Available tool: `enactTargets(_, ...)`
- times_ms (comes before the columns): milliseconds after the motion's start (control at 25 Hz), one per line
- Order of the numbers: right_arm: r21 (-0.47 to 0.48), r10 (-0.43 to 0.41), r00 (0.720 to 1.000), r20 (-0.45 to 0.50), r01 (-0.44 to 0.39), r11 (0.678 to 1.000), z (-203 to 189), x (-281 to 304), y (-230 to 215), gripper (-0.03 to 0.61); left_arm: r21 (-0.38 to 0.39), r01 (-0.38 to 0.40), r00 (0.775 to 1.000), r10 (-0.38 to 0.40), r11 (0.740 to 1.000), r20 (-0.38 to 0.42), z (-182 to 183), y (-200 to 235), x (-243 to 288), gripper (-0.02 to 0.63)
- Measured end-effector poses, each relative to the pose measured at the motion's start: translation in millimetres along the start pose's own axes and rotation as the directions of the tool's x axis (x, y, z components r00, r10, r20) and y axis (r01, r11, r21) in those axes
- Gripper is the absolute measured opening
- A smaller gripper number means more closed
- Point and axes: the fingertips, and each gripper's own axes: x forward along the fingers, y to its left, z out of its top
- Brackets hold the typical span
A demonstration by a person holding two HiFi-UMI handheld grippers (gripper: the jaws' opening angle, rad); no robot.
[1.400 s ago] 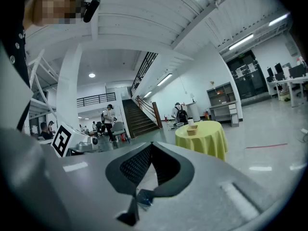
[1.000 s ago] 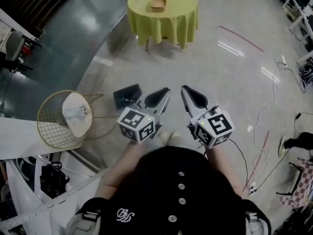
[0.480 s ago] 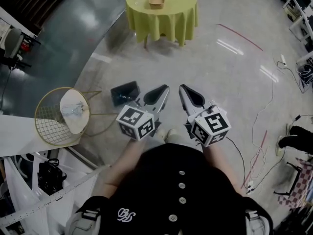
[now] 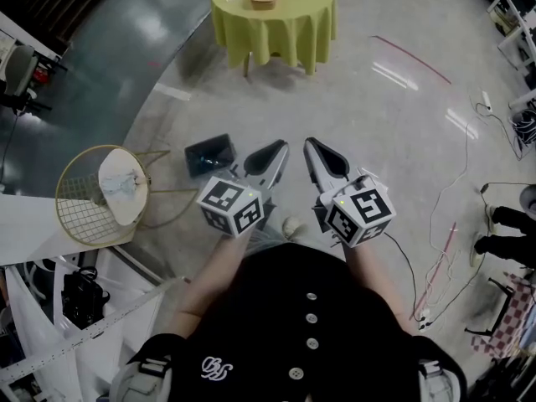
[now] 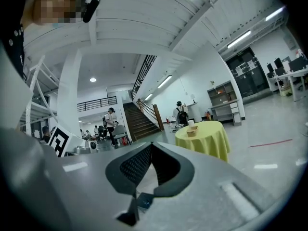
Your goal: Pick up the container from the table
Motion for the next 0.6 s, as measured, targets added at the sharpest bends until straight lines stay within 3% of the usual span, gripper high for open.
enactTargets(200, 0.037, 0.0, 1.0, -0.02, 0.0, 0.999, -8, 25, -20, 0.004, -0.02, -0.005, 1.0, 0.005, 1.0, -0.002, 3, 23, 17, 0.034)
enactTargets(360, 0.006, 0.044, 0.998, -0.034, -0.044, 0.999, -6, 63, -29, 0.005, -0.024, -0.003, 1.0, 0.003, 1.0, 0.019, 13, 58, 38, 0.034)
enactTargets(600, -0.004, 0.041, 0.999, -0.034, -0.042, 0.999, 16, 144, -67, 0.005, 0.0, 0.031, 0.999, -0.031, 1.0, 0.035, 57, 121, 89, 0.034)
